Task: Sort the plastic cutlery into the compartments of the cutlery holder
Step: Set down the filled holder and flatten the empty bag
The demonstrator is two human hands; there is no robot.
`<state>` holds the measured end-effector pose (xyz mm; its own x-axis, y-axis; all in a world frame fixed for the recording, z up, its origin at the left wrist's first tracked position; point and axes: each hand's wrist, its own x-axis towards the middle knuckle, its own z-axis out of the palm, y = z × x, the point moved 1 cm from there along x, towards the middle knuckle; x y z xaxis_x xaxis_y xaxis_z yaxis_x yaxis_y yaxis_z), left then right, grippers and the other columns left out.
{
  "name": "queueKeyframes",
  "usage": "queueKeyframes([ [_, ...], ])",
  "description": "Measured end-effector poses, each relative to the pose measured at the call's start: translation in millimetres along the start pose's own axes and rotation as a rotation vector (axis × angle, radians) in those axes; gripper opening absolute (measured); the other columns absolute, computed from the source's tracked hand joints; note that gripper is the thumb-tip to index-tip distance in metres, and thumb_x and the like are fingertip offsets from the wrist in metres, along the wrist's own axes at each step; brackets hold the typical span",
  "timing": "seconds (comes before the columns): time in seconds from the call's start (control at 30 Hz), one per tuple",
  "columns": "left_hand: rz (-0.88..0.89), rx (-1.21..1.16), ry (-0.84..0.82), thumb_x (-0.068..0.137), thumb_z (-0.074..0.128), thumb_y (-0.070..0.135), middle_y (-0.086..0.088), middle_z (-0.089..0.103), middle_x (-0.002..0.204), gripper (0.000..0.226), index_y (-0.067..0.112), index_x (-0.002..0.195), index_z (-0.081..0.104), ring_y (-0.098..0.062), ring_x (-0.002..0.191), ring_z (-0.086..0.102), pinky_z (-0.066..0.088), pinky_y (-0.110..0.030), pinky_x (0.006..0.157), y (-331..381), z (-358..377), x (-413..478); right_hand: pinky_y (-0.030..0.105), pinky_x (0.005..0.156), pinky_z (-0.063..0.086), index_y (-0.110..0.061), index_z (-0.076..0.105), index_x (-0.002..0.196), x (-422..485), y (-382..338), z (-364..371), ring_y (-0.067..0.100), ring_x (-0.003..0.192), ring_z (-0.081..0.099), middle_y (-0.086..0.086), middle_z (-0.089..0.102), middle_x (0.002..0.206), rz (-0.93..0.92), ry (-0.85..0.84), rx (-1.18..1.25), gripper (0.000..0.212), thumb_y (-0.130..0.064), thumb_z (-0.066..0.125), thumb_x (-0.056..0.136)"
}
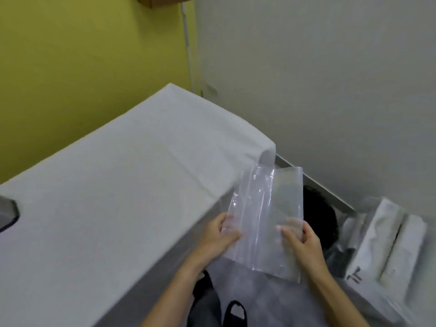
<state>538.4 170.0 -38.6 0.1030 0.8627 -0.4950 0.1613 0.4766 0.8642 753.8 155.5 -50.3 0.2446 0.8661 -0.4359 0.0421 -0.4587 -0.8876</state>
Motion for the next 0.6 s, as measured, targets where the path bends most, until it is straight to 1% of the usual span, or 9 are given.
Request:
queueKeyframes([
  [0.03, 0.003, 0.03, -0.057, 0.071, 0.073, 0.018, 0.0, 0.068, 0.101, 0.042, 0.017, 0.11, 0.06, -0.008, 0.086, 0.063, 0.051, -0.02, 0.077, 7.5, 18.0, 13.7, 0.031, 0.061, 0.056, -0.026, 0.063, 0.096, 4.6, 3.5, -18.0, 0.026, 0.081, 0.068, 0.01, 0.069, 0.095, 0.017, 0.055, 0.02, 0.017, -0.016, 0.07, 0.084],
  [0.13, 0.023, 0.122, -0.116, 0.078, 0.069, 0.0, -0.004, 0.067, 0.099, 0.032, 0.01, 0.108, 0.061, -0.006, 0.082, 0.061, 0.049, -0.013, 0.071, 18.6, 49.8, 42.0, 0.033, 0.063, 0.057, -0.023, 0.062, 0.101, 11.7, 4.2, -46.8, 0.028, 0.084, 0.067, 0.01, 0.068, 0.095, 0.069, 0.125, 0.055, 0.019, -0.014, 0.069, 0.085],
  [0.23, 0.002, 0.198, -0.17, 0.081, 0.067, 0.0, -0.011, 0.068, 0.102, 0.032, 0.005, 0.112, 0.06, -0.012, 0.082, 0.061, 0.05, -0.016, 0.067, 28.4, 77.9, 69.0, 0.034, 0.068, 0.056, -0.016, 0.063, 0.103, 17.9, 2.3, -69.5, 0.024, 0.08, 0.066, 0.01, 0.069, 0.092, 0.117, 0.228, 0.086, 0.019, -0.012, 0.068, 0.085],
  [0.3, -0.017, 0.21, -0.218, 0.082, 0.066, -0.001, -0.008, 0.066, 0.094, 0.032, 0.005, 0.113, 0.059, -0.011, 0.074, 0.06, 0.05, -0.015, 0.061, 36.0, 93.8, 86.1, 0.033, 0.066, 0.056, -0.015, 0.061, 0.103, 26.8, -1.6, -79.6, 0.024, 0.079, 0.066, 0.01, 0.068, 0.091, 0.136, 0.254, 0.089, 0.016, -0.012, 0.065, 0.087],
  [0.4, -0.033, 0.249, -0.246, 0.082, 0.064, -0.001, -0.002, 0.064, 0.086, 0.032, 0.006, 0.114, 0.059, -0.005, 0.067, 0.059, 0.048, -0.012, 0.057, 43.5, 111.0, 110.6, 0.028, 0.059, 0.052, -0.017, 0.059, 0.102, 45.1, -2.1, -85.8, 0.022, 0.078, 0.065, 0.01, 0.066, 0.093, 0.189, 0.279, 0.111, 0.013, -0.014, 0.061, 0.09],
  [0.5, -0.065, 0.275, -0.237, 0.081, 0.064, -0.002, 0.001, 0.06, 0.075, 0.027, 0.006, 0.106, 0.059, 0.002, 0.048, 0.054, 0.044, -0.013, 0.049, 44.4, 127.8, 136.0, 0.028, 0.064, 0.051, -0.013, 0.058, 0.111, 65.6, 2.4, -91.1, 0.022, 0.085, 0.064, 0.009, 0.065, 0.101, 0.232, 0.304, 0.145, 0.02, -0.016, 0.058, 0.092],
  [0.53, -0.08, 0.298, -0.225, 0.081, 0.065, -0.001, 0.002, 0.06, 0.075, 0.025, 0.008, 0.103, 0.059, 0.002, 0.049, 0.054, 0.043, -0.012, 0.047, 44.2, 133.3, 140.5, 0.027, 0.064, 0.048, -0.011, 0.058, 0.113, 69.6, 4.6, -92.8, 0.02, 0.086, 0.062, 0.008, 0.065, 0.103, 0.25, 0.302, 0.14, 0.022, -0.016, 0.057, 0.092],
  [0.6, -0.085, 0.338, -0.215, 0.081, 0.069, 0.002, 0.001, 0.06, 0.082, 0.023, 0.01, 0.1, 0.058, -0.001, 0.061, 0.054, 0.041, -0.007, 0.048, 42.2, 147.3, 152.4, 0.025, 0.062, 0.045, -0.013, 0.055, 0.115, 80.4, 9.8, -99.4, 0.017, 0.087, 0.06, 0.006, 0.063, 0.105, 0.29, 0.289, 0.16, 0.024, -0.017, 0.057, 0.092],
])
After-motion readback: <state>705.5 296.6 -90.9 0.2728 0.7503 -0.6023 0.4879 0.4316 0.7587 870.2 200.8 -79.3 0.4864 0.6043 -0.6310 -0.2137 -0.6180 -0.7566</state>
